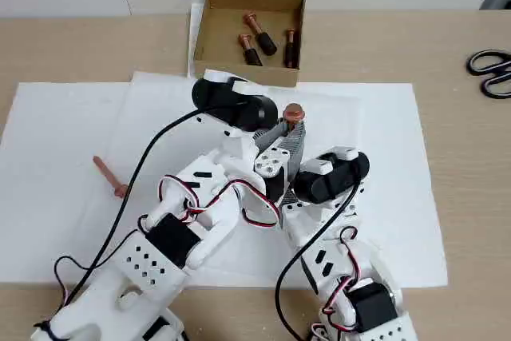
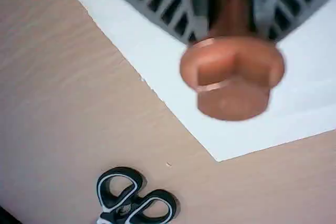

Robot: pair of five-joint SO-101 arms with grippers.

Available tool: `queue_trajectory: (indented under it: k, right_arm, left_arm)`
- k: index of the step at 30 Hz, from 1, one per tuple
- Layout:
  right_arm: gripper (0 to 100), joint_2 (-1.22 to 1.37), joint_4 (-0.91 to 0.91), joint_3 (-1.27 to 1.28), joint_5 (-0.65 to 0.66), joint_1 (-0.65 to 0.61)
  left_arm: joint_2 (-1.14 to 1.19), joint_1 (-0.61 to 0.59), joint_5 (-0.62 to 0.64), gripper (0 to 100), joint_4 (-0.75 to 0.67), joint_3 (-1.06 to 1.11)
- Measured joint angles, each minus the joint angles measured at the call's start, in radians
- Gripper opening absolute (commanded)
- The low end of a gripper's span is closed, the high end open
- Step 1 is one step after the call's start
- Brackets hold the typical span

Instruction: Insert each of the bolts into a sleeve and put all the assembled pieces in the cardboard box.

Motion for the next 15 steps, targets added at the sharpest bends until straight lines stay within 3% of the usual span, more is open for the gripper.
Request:
queue_trajectory:
  k: [15]
  right_arm:
    - [0.4,-0.002,0.0,-0.003,0.0,0.0]
  left_arm:
    - [0.003,-0.015,0.0,1,-0.009,0.014]
